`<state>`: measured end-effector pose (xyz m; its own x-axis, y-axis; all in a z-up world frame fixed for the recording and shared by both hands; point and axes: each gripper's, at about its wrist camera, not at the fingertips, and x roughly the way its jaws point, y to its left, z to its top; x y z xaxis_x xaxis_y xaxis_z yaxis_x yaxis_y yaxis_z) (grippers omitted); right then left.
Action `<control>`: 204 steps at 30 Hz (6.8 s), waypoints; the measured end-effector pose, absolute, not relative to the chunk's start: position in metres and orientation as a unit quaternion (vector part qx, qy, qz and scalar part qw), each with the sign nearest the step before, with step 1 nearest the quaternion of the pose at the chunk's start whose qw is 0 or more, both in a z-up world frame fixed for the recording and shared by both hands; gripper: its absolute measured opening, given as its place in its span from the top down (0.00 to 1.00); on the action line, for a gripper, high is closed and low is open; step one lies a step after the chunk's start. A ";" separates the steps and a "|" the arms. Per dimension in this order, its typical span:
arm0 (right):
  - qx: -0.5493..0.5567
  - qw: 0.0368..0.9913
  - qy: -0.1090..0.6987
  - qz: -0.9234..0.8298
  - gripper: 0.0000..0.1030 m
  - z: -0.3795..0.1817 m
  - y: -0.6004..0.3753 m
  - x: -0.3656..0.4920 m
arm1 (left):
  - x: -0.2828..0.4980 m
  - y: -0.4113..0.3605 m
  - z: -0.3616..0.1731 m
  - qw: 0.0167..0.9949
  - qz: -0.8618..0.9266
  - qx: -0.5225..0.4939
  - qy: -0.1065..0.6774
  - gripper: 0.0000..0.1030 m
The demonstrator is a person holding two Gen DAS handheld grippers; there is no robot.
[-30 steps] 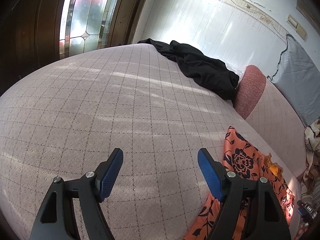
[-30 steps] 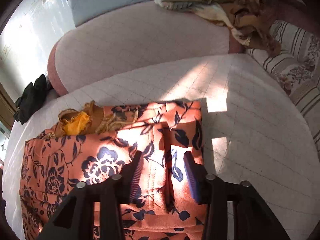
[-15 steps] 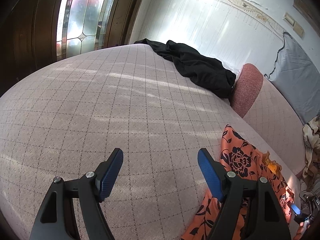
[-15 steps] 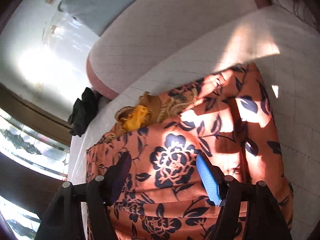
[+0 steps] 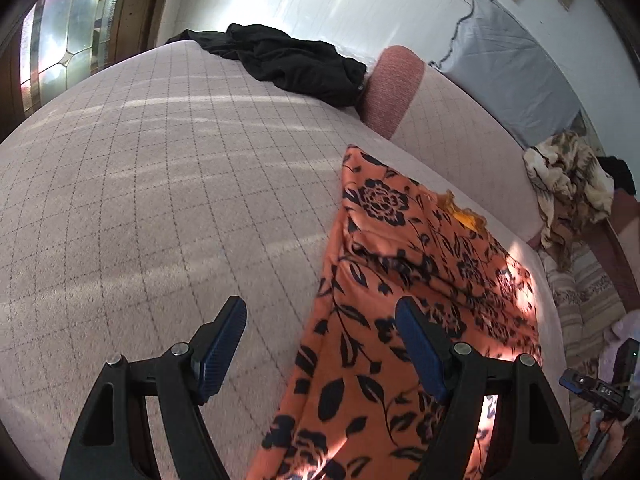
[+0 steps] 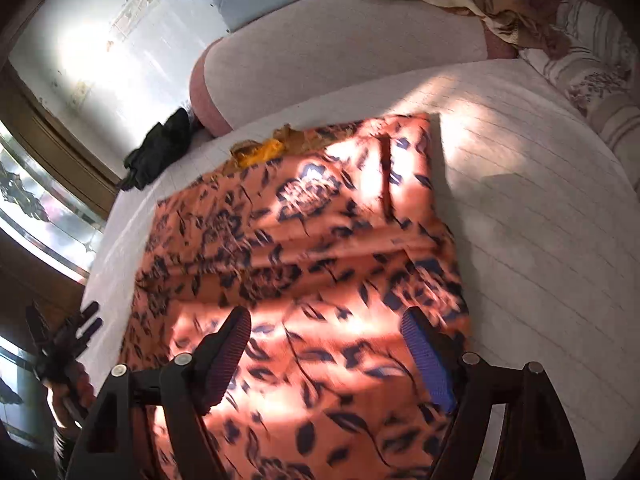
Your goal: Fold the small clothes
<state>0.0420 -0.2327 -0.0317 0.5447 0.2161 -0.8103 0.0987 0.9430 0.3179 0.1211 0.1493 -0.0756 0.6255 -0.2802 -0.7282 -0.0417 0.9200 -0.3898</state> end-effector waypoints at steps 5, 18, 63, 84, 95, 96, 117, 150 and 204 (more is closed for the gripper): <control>0.190 0.832 0.521 -0.007 0.20 -0.072 -0.289 -0.047 | 0.048 0.149 -0.086 0.862 -0.103 -0.150 0.473 0.22; 0.341 0.772 0.529 0.090 0.23 -0.102 -0.304 -0.124 | -0.002 0.152 -0.118 0.817 -0.081 -0.176 0.544 0.22; 0.340 0.793 0.498 0.086 0.93 -0.090 -0.296 -0.128 | -0.009 0.138 -0.069 0.858 -0.051 -0.148 0.490 0.93; 0.438 0.795 0.389 0.155 0.93 -0.031 -0.320 -0.016 | 0.126 0.130 0.026 0.884 -0.120 -0.178 0.415 0.93; 0.441 0.828 0.342 0.047 0.22 -0.049 -0.356 0.162 | 0.325 0.123 -0.079 0.871 0.032 -0.138 0.471 0.43; 0.437 0.834 0.333 0.052 0.22 -0.050 -0.353 0.151 | 0.319 0.133 -0.082 0.869 0.037 -0.156 0.468 0.43; 0.561 0.763 0.317 -0.042 0.71 -0.116 -0.284 0.103 | 0.234 0.083 -0.114 0.854 0.048 -0.193 0.482 0.85; 0.319 0.874 0.366 -0.025 0.38 -0.024 -0.334 -0.020 | 0.131 0.135 -0.073 0.883 -0.029 -0.114 0.455 0.33; 0.338 0.858 0.373 0.100 0.21 -0.019 -0.253 -0.058 | 0.059 0.092 -0.065 0.904 -0.026 -0.055 0.422 0.35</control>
